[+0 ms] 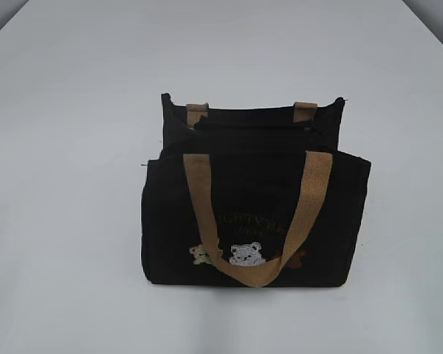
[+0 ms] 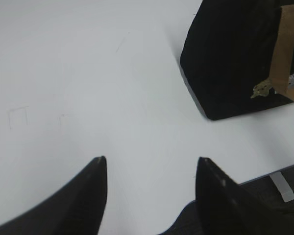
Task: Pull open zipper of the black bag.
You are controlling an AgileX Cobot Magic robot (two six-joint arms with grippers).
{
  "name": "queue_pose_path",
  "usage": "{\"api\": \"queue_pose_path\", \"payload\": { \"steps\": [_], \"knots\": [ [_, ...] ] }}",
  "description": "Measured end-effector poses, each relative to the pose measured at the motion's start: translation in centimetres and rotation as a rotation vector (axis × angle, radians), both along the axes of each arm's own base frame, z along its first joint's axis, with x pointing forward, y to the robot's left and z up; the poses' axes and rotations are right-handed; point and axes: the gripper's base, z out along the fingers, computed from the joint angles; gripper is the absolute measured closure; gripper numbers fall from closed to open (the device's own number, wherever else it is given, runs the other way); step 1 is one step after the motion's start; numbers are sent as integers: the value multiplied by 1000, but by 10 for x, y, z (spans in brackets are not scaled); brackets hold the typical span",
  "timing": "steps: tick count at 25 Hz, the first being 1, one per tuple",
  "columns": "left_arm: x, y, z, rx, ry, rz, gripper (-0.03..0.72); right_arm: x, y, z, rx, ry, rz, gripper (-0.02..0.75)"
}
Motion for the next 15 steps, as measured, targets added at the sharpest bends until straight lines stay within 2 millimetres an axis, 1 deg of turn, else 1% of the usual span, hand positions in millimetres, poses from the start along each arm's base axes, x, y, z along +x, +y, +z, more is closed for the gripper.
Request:
{"api": "queue_pose_path", "payload": {
  "steps": [4, 7, 11, 15],
  "knots": [
    [0, 0, 0, 0, 0, 0, 255, 0, 0, 0, 2, 0, -1, 212],
    [0, 0, 0, -2, -3, 28, 255, 1, 0, 0, 2, 0, -50, 212],
    [-2, 2, 0, -7, -22, 168, 255, -2, 0, 0, 6, -28, -140, 212],
    [-10, 4, 0, -16, -74, 308, 255, -8, 0, 0, 12, -70, -169, 212]
  ]
}}
